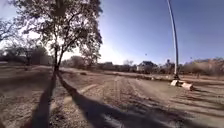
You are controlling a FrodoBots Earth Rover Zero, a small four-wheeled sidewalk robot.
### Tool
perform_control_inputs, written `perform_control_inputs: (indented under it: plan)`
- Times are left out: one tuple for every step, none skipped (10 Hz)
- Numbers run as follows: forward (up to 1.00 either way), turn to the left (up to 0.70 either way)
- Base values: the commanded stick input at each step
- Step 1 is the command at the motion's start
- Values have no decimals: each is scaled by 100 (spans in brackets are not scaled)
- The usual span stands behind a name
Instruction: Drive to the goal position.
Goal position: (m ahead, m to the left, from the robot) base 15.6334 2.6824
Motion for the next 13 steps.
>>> perform_control_inputs:
  plan:
    - [50, 0]
    - [50, 0]
    - [50, 0]
    - [50, 0]
    - [50, 0]
    - [50, 0]
    - [50, 0]
    - [50, 0]
    - [50, 0]
    - [50, 0]
    - [50, 0]
    - [50, 0]
    - [50, 0]
